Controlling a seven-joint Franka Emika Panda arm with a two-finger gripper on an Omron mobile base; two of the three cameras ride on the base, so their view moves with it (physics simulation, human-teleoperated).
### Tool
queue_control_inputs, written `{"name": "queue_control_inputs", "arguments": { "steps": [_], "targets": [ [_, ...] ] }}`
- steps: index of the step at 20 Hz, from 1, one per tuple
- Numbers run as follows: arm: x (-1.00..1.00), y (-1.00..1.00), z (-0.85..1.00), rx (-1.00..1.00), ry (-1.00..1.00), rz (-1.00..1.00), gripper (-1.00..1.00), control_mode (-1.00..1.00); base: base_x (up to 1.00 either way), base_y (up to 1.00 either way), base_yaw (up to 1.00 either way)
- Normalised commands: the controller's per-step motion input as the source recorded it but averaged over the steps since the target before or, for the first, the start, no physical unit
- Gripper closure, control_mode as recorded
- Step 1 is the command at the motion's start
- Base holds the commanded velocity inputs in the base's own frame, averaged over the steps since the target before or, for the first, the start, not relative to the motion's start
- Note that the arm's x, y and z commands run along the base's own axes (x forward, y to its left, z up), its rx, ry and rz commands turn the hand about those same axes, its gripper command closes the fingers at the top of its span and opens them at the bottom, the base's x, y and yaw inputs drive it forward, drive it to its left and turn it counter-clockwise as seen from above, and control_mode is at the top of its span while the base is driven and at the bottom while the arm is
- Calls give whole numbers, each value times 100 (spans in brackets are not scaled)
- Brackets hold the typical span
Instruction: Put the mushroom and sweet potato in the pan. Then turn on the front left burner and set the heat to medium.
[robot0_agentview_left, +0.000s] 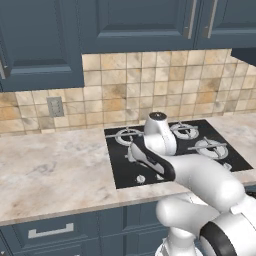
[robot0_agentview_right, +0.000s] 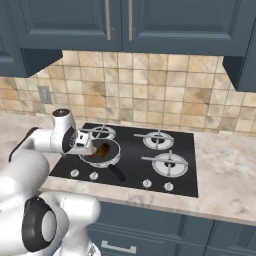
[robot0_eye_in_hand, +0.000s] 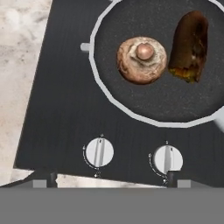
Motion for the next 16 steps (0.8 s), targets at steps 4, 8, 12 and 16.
{"name": "queue_control_inputs", "arguments": {
  "steps": [4, 8, 12, 16],
  "targets": [
    [-31, 6, 0, 0, 0, 0, -100, -100, 0, 0, 0],
    [-32, 9, 0, 0, -3, 0, -100, -100, 0, 0, 0],
    [-18, 1, 0, 0, -5, 0, -100, -100, 0, 0, 0],
    [-9, 4, 0, 0, -3, 0, -100, -100, 0, 0, 0]
  ]
}}
